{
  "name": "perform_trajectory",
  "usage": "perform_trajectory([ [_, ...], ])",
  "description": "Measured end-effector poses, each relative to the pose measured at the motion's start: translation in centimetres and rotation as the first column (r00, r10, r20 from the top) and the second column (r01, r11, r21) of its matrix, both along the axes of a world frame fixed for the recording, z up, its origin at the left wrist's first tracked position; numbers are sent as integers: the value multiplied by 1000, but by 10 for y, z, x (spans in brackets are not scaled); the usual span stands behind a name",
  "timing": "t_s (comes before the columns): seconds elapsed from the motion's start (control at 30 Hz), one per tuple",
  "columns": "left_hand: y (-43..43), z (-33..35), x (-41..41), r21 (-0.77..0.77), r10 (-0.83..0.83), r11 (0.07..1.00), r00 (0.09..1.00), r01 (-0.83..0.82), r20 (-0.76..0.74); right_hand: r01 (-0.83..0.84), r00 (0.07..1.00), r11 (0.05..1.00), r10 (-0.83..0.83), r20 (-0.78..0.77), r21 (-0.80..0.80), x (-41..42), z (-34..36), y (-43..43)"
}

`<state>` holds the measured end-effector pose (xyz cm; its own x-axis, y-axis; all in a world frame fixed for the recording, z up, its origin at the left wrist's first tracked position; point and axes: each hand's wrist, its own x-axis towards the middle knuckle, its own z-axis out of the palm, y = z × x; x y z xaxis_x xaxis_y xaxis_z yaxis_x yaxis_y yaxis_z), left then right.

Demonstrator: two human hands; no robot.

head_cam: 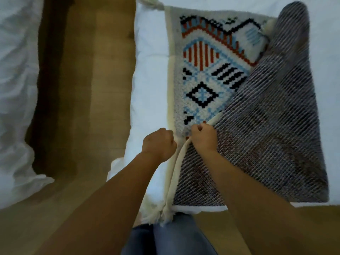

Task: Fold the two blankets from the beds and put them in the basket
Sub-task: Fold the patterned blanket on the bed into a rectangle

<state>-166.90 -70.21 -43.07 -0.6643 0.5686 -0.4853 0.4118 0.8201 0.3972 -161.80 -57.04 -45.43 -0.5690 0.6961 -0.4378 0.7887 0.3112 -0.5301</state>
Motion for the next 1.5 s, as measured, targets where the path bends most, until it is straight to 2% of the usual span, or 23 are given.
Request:
perform_trajectory([
  [0.27, 80, 18, -91, 120, -262, 956, 962, 269, -76, 169, 984, 985, -167, -59, 35, -49, 11, 23],
  [0.47, 79, 17, -158, 115, -504, 849, 856, 516, -120, 312, 949, 940, -315, 0, 139, -87, 25, 24],
  [0.6, 79, 19, -205, 85, -526, 837, 838, 540, -146, 447, 894, 893, -448, 5, 58, -112, 33, 25],
  [0.73, 114, 26, -218, 116, -519, 845, 853, 522, -56, 534, 845, 845, -534, 5, 36, -130, 38, 39],
  [0.87, 168, 31, -201, 74, -665, 738, 741, 671, -92, 588, 805, 809, -586, -89, -7, -140, 37, 75],
  [1.03, 245, 29, -204, -126, -805, 590, 569, 798, -168, 636, 763, 770, -637, -107, -50, -141, 26, 136],
  [1.13, 300, 24, -210, -205, -862, 502, 467, 840, -198, 675, 708, 723, -691, -146, -146, -146, 10, 176],
  [1.2, 337, 19, -216, -215, -872, 482, 443, 849, -206, 671, 705, 723, -691, -160, -165, -154, -1, 200],
  [1.3, 374, 10, -225, -207, -865, 497, 465, 843, -187, 654, 713, 737, -676, -188, -169, -168, -12, 223],
  [1.4, 396, -3, -232, -237, -887, 456, 418, 858, -195, 665, 702, 734, -677, -221, -139, -178, -18, 240],
  [1.5, 432, -16, -236, -200, -897, 424, 380, 883, -226, 726, 647, 682, -720, -250, -87, -177, -23, 262],
])
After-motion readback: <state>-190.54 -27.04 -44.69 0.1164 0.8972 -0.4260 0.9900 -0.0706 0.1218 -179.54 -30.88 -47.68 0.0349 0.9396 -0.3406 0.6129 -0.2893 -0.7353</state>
